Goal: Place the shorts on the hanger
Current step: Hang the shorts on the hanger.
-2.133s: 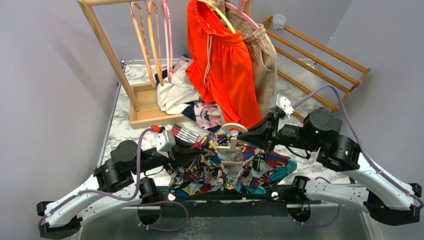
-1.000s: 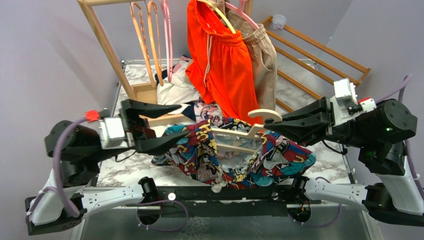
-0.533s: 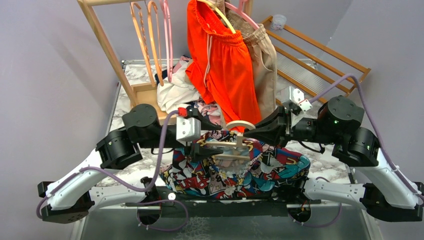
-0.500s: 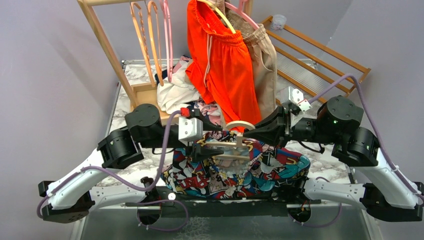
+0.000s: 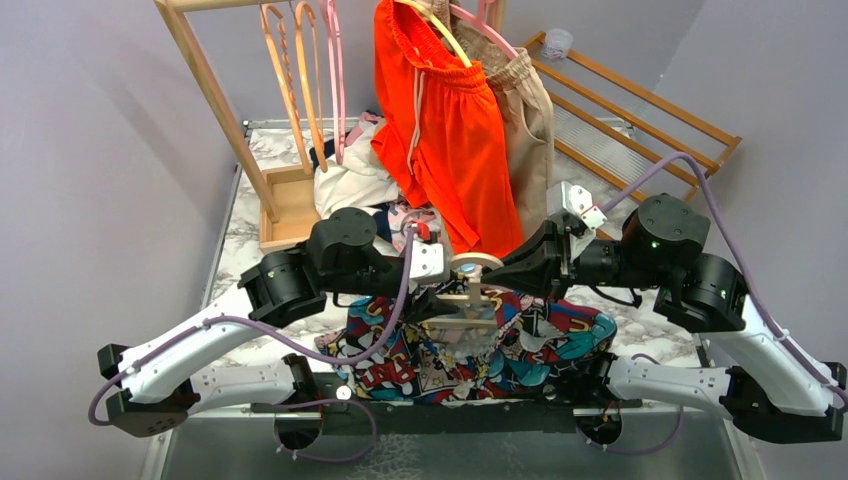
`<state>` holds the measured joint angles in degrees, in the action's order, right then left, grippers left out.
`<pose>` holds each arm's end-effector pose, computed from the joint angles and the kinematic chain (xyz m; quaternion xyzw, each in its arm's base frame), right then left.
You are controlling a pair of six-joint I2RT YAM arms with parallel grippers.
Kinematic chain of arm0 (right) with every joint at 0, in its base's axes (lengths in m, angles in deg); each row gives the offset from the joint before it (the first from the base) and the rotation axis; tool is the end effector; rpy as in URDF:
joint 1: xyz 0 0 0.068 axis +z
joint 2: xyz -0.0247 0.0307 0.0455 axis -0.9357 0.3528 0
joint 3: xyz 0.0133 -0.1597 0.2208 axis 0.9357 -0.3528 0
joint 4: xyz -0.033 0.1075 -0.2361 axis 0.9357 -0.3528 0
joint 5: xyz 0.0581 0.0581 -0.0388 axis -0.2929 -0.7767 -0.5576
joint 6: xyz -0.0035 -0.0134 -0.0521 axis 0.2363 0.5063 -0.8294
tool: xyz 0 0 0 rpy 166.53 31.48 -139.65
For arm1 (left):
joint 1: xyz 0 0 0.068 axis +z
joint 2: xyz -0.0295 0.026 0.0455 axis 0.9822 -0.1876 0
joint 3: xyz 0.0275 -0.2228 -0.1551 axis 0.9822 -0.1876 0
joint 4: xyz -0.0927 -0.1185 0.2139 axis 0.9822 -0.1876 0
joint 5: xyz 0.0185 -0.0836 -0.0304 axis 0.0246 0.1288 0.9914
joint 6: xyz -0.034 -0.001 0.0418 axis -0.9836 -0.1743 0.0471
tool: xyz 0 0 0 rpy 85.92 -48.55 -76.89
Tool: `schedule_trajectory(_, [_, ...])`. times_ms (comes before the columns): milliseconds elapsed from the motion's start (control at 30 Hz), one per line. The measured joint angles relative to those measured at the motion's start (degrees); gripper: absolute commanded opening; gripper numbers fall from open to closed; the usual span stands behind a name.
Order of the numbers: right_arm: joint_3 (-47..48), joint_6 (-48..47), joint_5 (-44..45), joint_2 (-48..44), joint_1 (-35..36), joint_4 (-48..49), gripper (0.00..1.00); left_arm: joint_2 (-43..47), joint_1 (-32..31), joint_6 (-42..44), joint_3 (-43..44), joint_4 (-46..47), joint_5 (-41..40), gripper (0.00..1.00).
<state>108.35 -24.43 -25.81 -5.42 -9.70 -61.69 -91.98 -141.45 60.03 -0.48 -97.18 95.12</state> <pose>0.0593 0.1294 0.4887 -0.4761 0.5528 0.4606 0.5055 0.0759 -0.1781 0.4256 0.5784 0.5459 -0.4119 0.4448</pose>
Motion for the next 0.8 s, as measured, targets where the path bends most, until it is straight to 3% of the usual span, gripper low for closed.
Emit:
schedule_trajectory(167, [-1.36,0.0,-0.33,0.0,-0.02,0.57,0.01,-1.42,-0.02,0.04,-0.04,0.02,0.92,0.26])
schedule_trajectory(233, [-1.68,0.0,-0.33,0.0,-0.02,0.79,0.01,-1.62,-0.02,0.0,-0.11,0.04,1.57,0.22])
schedule_trajectory(300, [-1.9,-0.02,-0.33,0.0,-0.02,1.01,0.01,-1.64,-0.02,-0.11,-0.35,0.17,2.14,0.22])
schedule_trajectory(433, [-2.1,0.02,-0.39,0.07,-0.02,1.18,0.01,-1.6,-0.02,-0.26,-1.18,0.85,2.78,0.39])
schedule_trajectory(533, [-2.12,0.17,-0.92,0.13,0.0,1.42,0.01,-1.57,-0.02,-0.46,-2.51,1.57,2.84,0.39])
schedule_trajectory(600, [-2.19,0.31,-1.36,0.17,-0.02,1.55,0.01,-1.57,-0.02,-0.59,-3.48,1.9,2.95,0.3])
schedule_trajectory(700, [-2.62,0.37,-1.55,0.28,-0.02,1.64,0.01,-1.38,-0.02,-0.98,-4.13,2.4,3.1,0.04])
schedule_trajectory(800, [-3.02,0.37,-1.51,0.44,-0.02,1.99,0.01,-1.16,-0.07,-1.16,-4.57,2.58,3.37,0.0])
